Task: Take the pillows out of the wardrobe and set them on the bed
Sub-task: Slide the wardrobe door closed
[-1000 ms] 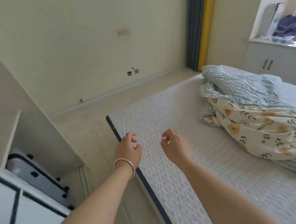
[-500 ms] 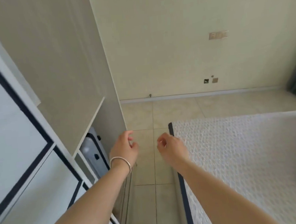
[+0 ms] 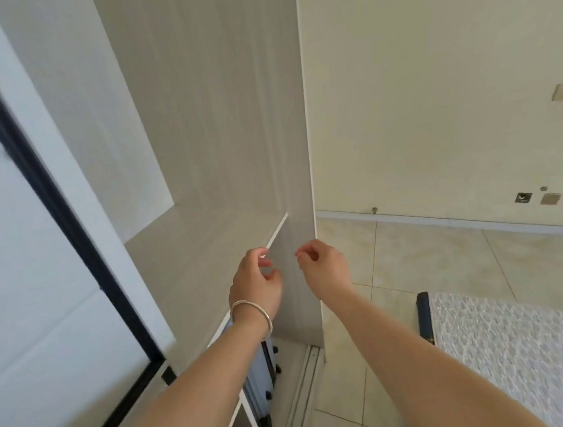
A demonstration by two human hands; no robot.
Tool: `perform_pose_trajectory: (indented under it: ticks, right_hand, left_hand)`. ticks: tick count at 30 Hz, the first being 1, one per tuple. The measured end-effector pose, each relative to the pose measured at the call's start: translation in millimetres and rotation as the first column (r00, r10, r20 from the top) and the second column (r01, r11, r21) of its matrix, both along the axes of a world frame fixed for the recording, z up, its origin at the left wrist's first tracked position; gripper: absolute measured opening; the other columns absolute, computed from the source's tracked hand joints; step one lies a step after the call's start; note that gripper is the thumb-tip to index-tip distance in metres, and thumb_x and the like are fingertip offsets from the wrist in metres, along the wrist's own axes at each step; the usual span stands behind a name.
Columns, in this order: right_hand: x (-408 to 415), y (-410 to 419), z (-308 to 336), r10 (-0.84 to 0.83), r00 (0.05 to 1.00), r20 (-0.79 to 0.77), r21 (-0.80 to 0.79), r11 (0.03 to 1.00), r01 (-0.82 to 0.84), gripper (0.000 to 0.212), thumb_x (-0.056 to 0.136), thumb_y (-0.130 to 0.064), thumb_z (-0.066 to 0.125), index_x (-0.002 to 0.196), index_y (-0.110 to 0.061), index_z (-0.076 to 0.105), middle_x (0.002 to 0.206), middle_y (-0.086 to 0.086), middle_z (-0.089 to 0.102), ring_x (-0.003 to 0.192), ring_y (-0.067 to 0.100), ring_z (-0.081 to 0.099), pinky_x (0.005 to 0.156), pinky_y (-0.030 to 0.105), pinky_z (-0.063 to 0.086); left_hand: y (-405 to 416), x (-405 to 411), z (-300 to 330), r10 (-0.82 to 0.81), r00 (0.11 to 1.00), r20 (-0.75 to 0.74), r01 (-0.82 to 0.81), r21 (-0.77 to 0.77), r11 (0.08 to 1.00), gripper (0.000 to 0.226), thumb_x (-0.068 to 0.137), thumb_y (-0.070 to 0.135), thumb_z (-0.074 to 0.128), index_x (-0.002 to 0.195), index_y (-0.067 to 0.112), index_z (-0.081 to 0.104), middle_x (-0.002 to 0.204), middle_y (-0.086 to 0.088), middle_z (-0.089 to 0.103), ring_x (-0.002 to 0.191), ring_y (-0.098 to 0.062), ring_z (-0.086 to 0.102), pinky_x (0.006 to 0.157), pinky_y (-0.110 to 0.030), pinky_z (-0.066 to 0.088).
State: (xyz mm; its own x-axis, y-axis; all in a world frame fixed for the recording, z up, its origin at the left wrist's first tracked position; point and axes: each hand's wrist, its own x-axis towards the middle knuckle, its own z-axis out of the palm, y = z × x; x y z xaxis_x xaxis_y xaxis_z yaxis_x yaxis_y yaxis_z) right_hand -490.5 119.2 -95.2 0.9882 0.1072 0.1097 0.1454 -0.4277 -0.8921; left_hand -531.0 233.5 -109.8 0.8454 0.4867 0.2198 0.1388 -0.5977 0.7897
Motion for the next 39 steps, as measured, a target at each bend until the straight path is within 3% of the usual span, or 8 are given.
perform_pose_trajectory:
  ticks: [4,10,16,26,30,34,37,39]
  right_hand:
    - [31.1,44.9,14.4,0.149,0.989,0.01,0.115,0.982,-0.149,0.019,0.087,-0.015,0.048,0.093,-0.015,0.065,0.079,-0.004,0.062,0.073,0.014,0.057,0.059,0.021,0.043]
    - [63.9,96.5,31.8,0.404,0.913,0.06,0.172,0.896,-0.409,0.017,0.086,-0.011,0.048,0.084,-0.016,0.064,0.081,0.001,0.066,0.08,0.019,0.063,0.073,0.031,0.052]
    - [73.8,123.5,55.9,0.643,0.756,0.126,0.231,0.722,-0.652,0.018,0.086,-0.009,0.049,0.082,-0.017,0.065,0.075,-0.007,0.064,0.074,0.012,0.062,0.067,0.019,0.048]
    - [34.7,133.4,96.8,0.897,0.435,0.082,0.225,0.409,-0.885,0.011,0.086,-0.02,0.055,0.082,-0.015,0.064,0.07,-0.003,0.061,0.063,0.011,0.056,0.052,0.013,0.044]
    - [-0.3,127.0,112.4,0.957,0.278,0.083,0.2,0.257,-0.945,0.019,0.088,-0.028,0.054,0.094,-0.016,0.067,0.079,-0.008,0.063,0.072,0.008,0.056,0.066,0.024,0.043]
    - [-23.1,116.6,131.6,0.994,0.017,0.11,0.096,0.006,-0.995,0.033,0.087,-0.046,0.054,0.114,-0.028,0.056,0.111,-0.01,0.062,0.1,0.008,0.058,0.084,0.024,0.045]
    - [-35.5,117.7,138.1,0.99,0.013,0.141,0.046,0.007,-0.999,0.055,0.076,-0.049,0.067,0.123,-0.025,0.051,0.116,-0.008,0.061,0.106,0.008,0.058,0.086,0.022,0.045]
    - [-42.7,121.2,135.1,0.985,0.063,0.161,0.06,0.053,-0.997,0.052,0.074,-0.045,0.071,0.117,-0.021,0.054,0.107,-0.007,0.064,0.099,0.009,0.06,0.082,0.02,0.046]
  left_hand:
    - [20.7,20.4,5.2,0.097,0.995,0.019,-0.097,-0.009,0.995,0.034,0.084,0.017,0.056,0.116,0.028,0.051,0.103,0.01,0.059,0.083,-0.012,0.06,0.079,-0.036,0.052]
    - [44.5,40.9,12.8,0.285,0.957,0.06,-0.287,0.046,0.957,0.031,0.087,0.018,0.056,0.116,0.028,0.051,0.102,0.011,0.06,0.079,-0.01,0.06,0.071,-0.028,0.051]
    - [51.5,40.7,25.3,0.491,0.864,0.115,-0.498,0.043,0.866,0.029,0.086,0.015,0.055,0.112,0.028,0.053,0.103,0.012,0.061,0.08,-0.008,0.059,0.077,-0.034,0.055]
    - [32.5,-22.5,32.7,0.653,0.743,0.147,-0.669,0.21,0.713,0.034,0.089,0.02,0.054,0.12,0.03,0.049,0.103,0.016,0.055,0.078,-0.005,0.057,0.072,-0.021,0.05]
    - [20.1,-47.0,43.3,0.633,0.751,0.187,-0.659,0.26,0.706,0.019,0.088,0.016,0.052,0.107,0.021,0.054,0.088,0.01,0.059,0.072,-0.008,0.056,0.068,-0.022,0.047]
    - [3.6,-63.2,50.0,0.454,0.85,0.267,-0.519,0.571,0.636,0.015,0.083,0.016,0.052,0.095,0.013,0.06,0.078,-0.002,0.066,0.058,-0.018,0.06,0.054,-0.032,0.054]
    - [0.9,-76.4,57.2,0.411,0.832,0.373,-0.553,0.618,0.559,0.017,0.081,0.018,0.049,0.091,0.016,0.063,0.075,0.001,0.068,0.052,-0.015,0.059,0.047,-0.027,0.053]
    - [4.2,-89.6,58.1,0.405,0.809,0.425,-0.584,0.652,0.483,0.019,0.079,0.018,0.05,0.088,0.015,0.067,0.076,0.002,0.069,0.057,-0.015,0.061,0.049,-0.027,0.052]
